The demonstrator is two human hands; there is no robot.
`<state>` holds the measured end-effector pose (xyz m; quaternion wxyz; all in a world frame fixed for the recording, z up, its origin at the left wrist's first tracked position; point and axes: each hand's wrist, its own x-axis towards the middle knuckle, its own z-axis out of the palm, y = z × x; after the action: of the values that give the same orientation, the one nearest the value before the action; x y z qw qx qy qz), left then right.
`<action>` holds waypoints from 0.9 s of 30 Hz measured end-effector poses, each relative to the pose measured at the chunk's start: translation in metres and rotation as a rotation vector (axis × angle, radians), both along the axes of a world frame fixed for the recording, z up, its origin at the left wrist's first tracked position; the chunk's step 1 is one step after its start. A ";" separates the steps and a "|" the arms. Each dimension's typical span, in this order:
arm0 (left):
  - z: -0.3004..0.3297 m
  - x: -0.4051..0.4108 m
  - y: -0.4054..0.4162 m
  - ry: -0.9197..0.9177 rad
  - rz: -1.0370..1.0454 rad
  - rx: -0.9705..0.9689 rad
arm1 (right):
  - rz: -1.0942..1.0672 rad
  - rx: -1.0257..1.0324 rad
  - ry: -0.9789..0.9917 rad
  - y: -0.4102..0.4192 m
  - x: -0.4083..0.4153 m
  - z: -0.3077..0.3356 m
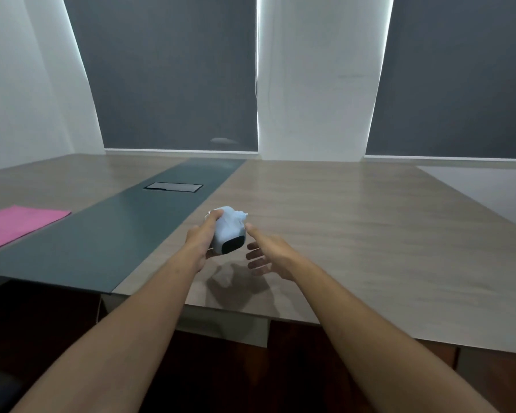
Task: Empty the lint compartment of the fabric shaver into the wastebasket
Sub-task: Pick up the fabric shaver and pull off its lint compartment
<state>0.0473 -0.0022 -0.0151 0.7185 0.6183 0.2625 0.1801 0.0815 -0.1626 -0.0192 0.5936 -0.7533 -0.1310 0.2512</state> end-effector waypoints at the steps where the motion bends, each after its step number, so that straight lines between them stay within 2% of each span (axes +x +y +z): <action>1: 0.001 0.002 -0.003 -0.004 -0.023 0.007 | 0.008 0.026 0.037 -0.001 0.002 -0.001; 6: 0.003 0.012 -0.021 -0.016 -0.140 0.099 | 0.023 0.141 0.116 -0.010 0.011 -0.005; 18: 0.008 0.021 -0.043 -0.093 -0.243 0.181 | -0.033 0.356 0.234 -0.045 0.024 -0.007; 24: 0.010 0.023 -0.043 -0.125 -0.220 0.175 | -0.167 0.573 0.308 -0.057 0.030 -0.008; 27: 0.007 0.021 -0.037 -0.114 -0.239 0.190 | -0.243 0.628 0.282 -0.072 0.036 -0.012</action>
<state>0.0682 -0.0392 -0.0080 0.6869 0.6992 0.1277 0.1519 0.1180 -0.2348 -0.0314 0.8336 -0.5023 -0.0282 0.2280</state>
